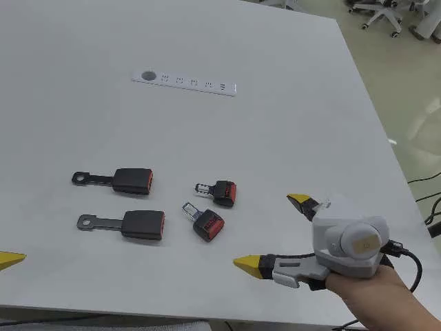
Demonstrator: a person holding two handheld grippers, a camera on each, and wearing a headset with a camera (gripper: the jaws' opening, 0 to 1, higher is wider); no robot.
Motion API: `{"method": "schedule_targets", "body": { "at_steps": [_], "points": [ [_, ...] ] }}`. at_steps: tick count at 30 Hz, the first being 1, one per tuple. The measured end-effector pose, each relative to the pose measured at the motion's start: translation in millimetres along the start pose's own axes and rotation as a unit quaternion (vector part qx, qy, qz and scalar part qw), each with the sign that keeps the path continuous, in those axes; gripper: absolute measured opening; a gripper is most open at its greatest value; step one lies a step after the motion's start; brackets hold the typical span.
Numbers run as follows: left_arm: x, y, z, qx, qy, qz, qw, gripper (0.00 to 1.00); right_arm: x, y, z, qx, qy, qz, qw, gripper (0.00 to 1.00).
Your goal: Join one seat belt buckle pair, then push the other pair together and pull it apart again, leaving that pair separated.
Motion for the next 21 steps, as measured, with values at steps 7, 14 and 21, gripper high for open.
{"method": "schedule_targets", "body": {
  "at_steps": [7, 14, 21],
  "points": [
    [0.5, -4.9, -7.8, 0.012, -0.012, 0.011, 0.9998, 0.85, 2.7, -0.8, -4.8, 0.002, 0.002, 0.005, 1.0, 0.99],
    [5.5, -4.3, -4.8, 0.006, -0.007, 0.021, 0.9997, 0.9, 7.7, 5.8, -16.3, 0.017, -0.008, 0.008, 0.9998, 0.99],
    [8.0, -2.3, -5.3, 0.008, -0.003, 0.021, 0.9997, 0.91, 8.7, 5.4, 3.9, 0.004, 0.006, 0.022, 0.9997, 0.99]
  ]
}}
Point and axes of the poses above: the centre of the closed fingertips' face, and the gripper's own axes: y roughly backward along the fingers, z roughly to its left, x roughly out of its underside, the point moved 6 cm from there along y, roughly backward along the fingers, and after that the axes turned 4 degrees about x, right-handed, at the moved point
